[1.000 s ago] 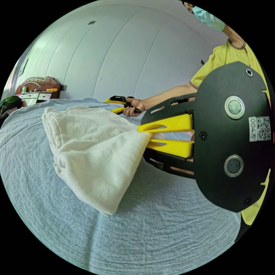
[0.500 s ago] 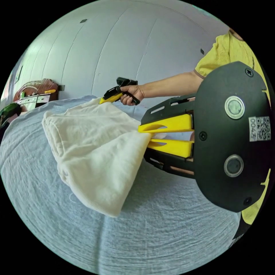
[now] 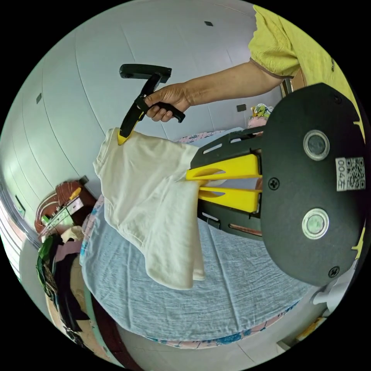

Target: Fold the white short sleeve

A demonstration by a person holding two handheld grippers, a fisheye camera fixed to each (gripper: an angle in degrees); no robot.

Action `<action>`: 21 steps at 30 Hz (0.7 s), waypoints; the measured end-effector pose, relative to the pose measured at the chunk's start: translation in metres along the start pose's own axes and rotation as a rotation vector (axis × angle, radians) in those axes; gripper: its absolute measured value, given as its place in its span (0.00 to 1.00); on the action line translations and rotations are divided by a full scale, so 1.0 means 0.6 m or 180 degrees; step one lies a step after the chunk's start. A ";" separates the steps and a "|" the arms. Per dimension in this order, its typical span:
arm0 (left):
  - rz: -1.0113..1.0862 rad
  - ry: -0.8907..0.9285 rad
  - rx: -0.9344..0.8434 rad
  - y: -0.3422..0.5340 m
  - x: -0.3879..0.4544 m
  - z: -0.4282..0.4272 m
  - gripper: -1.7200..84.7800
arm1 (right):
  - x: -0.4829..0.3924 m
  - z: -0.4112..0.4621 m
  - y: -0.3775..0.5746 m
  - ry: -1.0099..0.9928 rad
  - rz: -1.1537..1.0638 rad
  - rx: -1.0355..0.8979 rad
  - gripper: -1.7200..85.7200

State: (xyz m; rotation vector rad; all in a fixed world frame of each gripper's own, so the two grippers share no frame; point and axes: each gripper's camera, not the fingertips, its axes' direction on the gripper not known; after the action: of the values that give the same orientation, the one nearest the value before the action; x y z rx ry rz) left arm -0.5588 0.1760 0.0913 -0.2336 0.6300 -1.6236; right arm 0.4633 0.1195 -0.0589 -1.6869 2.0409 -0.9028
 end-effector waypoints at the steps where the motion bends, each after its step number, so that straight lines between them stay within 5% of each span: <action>1: 0.0051 0.0003 0.0062 0.022 0.016 -0.032 0.08 | -0.026 -0.019 0.003 0.0011 -0.0041 0.0079 0.06; 12: -0.0076 -0.0176 0.0674 0.380 0.131 -0.352 0.08 | -0.308 -0.102 0.089 -0.0292 -0.0705 0.0450 0.06; 21: -0.0995 -0.0682 0.1171 0.864 0.162 -0.658 0.08 | -0.621 -0.029 0.203 -0.1410 -0.1581 0.0276 0.06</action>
State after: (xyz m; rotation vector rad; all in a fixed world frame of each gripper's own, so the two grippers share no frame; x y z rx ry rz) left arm -0.3297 0.1686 -0.5266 -0.2381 0.1267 -1.9486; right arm 0.4492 0.4937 -0.1755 -2.1552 1.3049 -0.6573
